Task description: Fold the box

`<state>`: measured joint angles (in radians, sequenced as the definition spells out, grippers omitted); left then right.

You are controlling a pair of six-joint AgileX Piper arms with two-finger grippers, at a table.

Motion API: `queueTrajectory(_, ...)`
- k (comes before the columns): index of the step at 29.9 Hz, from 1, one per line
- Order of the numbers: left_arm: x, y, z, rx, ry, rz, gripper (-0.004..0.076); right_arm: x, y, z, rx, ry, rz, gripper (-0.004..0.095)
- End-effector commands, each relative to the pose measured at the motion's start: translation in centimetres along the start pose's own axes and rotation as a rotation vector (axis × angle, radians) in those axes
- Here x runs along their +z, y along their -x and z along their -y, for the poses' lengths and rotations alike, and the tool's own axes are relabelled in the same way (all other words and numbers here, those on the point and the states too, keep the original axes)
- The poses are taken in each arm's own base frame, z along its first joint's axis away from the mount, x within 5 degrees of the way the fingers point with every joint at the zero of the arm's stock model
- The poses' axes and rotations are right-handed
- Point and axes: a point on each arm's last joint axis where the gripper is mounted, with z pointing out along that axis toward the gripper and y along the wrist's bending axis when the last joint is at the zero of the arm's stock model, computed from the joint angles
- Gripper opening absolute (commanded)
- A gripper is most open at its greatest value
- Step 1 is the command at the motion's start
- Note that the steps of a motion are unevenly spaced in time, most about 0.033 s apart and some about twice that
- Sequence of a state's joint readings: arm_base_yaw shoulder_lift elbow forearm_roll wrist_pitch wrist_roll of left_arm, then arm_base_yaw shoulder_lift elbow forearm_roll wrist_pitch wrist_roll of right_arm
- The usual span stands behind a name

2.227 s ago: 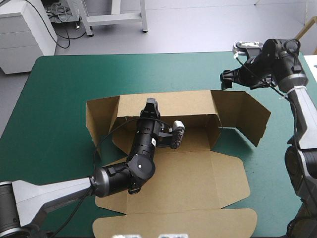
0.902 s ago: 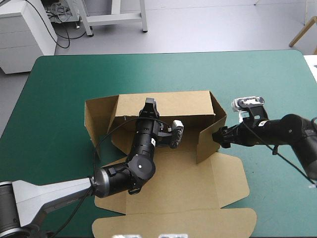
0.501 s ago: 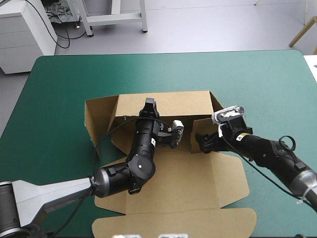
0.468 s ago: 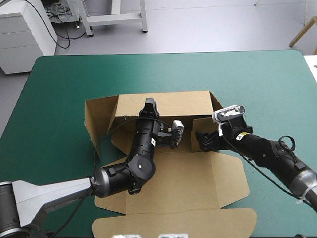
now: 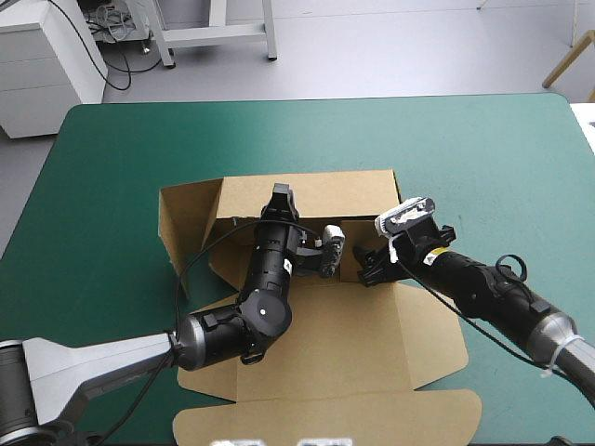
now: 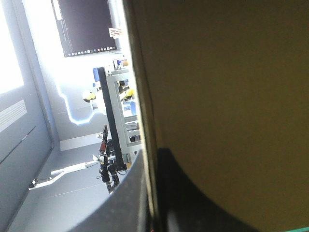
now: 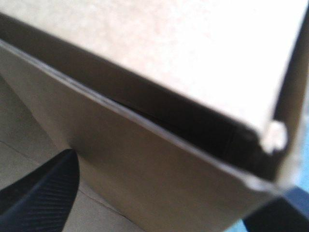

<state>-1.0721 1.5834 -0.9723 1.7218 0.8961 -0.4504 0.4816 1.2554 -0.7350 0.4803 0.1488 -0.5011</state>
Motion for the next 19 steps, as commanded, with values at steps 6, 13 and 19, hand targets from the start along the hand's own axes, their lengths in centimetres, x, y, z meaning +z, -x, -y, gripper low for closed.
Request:
queueTrajectory(6, -0.64, -0.35, -2.42, 0.018, 0.121, -0.004, -0.0010, -0.54, 1.76, 0.27, -0.029, -0.044, 0.121, -0.0025)
queueTrajectory(13, -0.63, -0.18, -2.34, 0.019, 0.112, 0.014, -0.0010, -0.54, 1.73, 0.25, -0.030, -0.043, 0.118, -0.0017)
queueTrajectory(19, -0.62, 0.03, -2.23, 0.020, 0.101, 0.038, 0.0000, -0.53, 1.69, 0.24, -0.030, -0.041, 0.115, -0.0017)
